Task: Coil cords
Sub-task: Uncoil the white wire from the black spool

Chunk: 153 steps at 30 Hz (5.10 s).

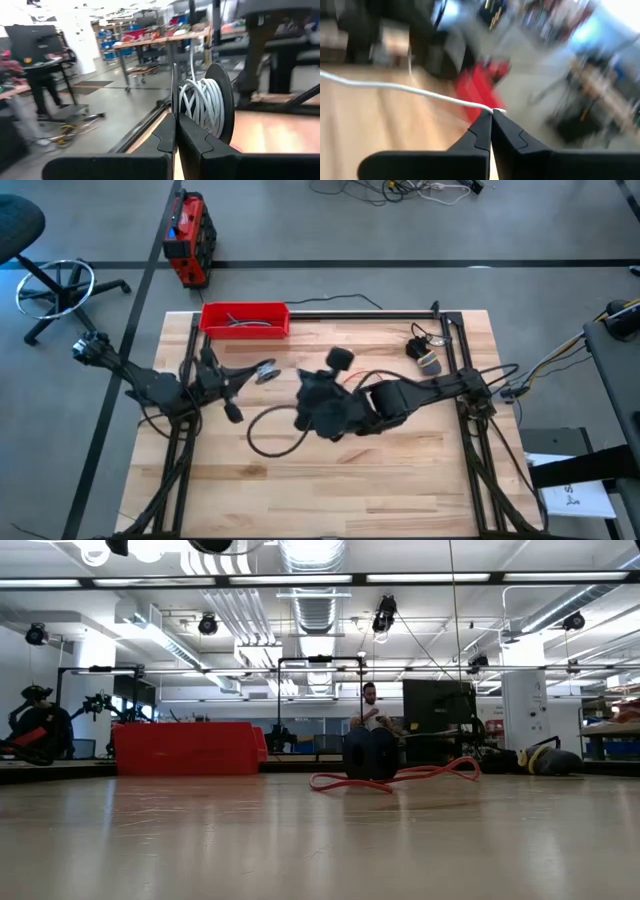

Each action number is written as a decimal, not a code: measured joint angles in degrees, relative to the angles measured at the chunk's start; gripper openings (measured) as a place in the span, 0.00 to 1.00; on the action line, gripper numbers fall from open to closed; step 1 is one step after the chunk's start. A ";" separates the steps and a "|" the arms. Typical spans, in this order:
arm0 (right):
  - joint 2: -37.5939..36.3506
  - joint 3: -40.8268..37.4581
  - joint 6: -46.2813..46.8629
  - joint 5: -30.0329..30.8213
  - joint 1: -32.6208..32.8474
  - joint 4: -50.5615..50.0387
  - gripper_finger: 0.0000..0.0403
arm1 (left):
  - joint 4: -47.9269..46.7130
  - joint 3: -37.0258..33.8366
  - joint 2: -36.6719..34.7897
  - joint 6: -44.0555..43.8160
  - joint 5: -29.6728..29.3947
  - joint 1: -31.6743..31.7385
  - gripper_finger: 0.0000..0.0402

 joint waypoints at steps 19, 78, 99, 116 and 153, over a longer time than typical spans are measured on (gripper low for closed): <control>9.84 -3.33 -3.11 -23.22 4.86 31.29 0.00 | -3.93 -0.22 3.52 4.32 -4.11 0.50 0.00; 6.74 -6.05 -12.27 -21.19 -5.04 19.69 0.02 | 8.67 -3.67 11.03 13.74 9.80 4.28 0.00; 6.71 -8.89 16.68 -41.16 -2.68 14.02 0.00 | 9.30 -3.78 11.34 -5.46 -0.31 11.54 0.00; 2.74 0.96 4.65 -19.35 9.69 6.46 0.00 | -2.03 -3.65 3.61 6.21 17.13 10.38 0.00; -1.88 -23.15 14.75 -10.69 3.58 24.77 0.40 | 23.92 -5.33 3.93 -4.25 32.89 10.97 0.00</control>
